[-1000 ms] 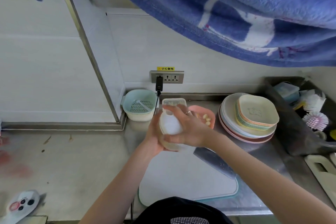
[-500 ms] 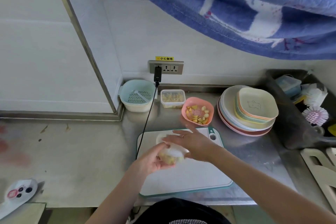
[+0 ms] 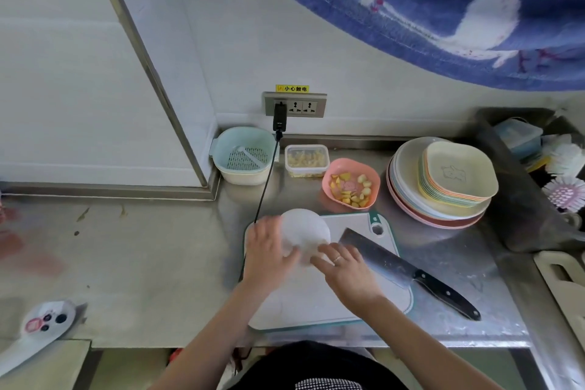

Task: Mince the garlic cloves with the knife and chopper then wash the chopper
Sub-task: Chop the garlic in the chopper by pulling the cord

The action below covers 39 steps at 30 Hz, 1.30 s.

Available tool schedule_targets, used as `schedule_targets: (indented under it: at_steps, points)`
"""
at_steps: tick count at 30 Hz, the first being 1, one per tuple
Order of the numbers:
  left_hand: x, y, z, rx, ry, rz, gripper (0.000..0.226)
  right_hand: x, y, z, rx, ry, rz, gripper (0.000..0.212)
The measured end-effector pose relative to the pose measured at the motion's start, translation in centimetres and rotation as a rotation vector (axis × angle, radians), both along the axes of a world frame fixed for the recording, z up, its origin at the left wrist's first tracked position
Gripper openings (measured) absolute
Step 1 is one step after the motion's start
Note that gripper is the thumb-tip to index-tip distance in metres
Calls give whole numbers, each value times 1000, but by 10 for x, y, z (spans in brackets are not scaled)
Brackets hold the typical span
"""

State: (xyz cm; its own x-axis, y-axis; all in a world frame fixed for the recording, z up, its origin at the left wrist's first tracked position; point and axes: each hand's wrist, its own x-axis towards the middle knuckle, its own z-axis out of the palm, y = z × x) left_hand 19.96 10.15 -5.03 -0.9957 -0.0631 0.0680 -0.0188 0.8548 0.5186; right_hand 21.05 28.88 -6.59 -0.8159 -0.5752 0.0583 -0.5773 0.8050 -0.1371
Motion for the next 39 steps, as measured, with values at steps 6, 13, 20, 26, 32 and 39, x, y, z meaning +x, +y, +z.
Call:
schedule_targets:
  at_steps: [6,13,20,26,32,39]
  points:
    - [-49,23,24,-661,-513,-666,125,-10,-15,-3,-122,24,-26,58]
    - [-46,31,14,-495,-461,-543,105,-12,-17,-7,-194,102,-75,27]
    - [-39,43,14,-465,-456,-482,106,10,36,-18,-152,151,27,25]
    - [-33,54,11,-379,-468,-392,100,14,62,-13,-221,129,18,25]
    - [-36,60,11,-351,-493,-291,106,43,144,-11,-98,179,-10,55]
    - [-32,67,13,-358,-495,-203,105,39,203,-5,15,32,-69,46]
